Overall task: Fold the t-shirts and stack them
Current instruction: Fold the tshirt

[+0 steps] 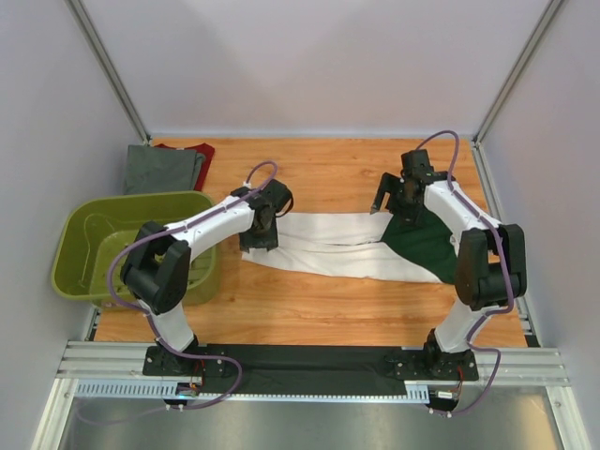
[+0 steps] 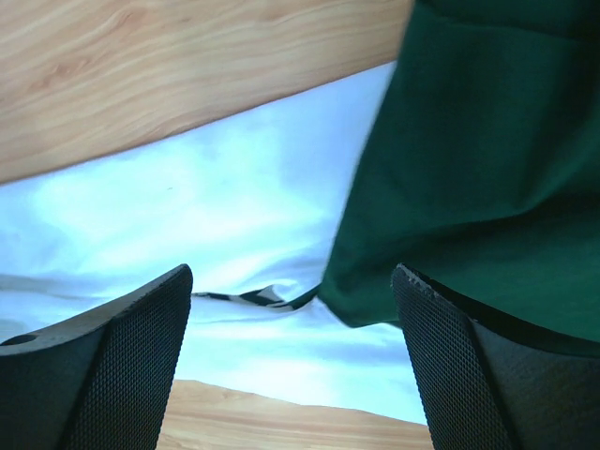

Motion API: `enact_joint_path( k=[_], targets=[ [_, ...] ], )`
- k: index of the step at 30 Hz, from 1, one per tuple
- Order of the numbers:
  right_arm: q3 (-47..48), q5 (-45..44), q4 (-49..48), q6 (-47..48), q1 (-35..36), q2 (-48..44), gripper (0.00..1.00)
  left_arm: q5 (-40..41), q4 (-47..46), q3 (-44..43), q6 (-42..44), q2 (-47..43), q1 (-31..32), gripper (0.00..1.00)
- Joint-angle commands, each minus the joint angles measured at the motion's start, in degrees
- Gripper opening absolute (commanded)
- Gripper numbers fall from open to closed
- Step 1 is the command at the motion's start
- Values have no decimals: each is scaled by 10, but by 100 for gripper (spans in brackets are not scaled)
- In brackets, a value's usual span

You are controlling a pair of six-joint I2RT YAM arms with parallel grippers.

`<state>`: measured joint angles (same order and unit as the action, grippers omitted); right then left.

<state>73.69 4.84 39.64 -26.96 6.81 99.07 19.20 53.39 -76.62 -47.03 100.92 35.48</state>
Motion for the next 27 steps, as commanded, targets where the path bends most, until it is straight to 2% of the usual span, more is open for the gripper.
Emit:
enact_joint_path(
  k=[1, 10, 14, 25, 27],
  targets=[
    [7, 4, -16, 13, 27, -16, 89, -37, -110, 52, 108, -18, -3, 59],
    [-28, -12, -17, 7, 46, -46, 88, 9, -150, 70, 171, 9, -6, 57],
    [-36, -20, -17, 8, 47, -56, 88, 29, -142, 58, 168, 24, -14, 54],
    [-34, -25, -11, 4, 48, -41, 87, 37, -114, 48, 132, 48, -29, 53],
    [-34, -28, -7, 3, 49, -31, 87, 36, -111, 54, 125, 51, -29, 46]
  ],
)
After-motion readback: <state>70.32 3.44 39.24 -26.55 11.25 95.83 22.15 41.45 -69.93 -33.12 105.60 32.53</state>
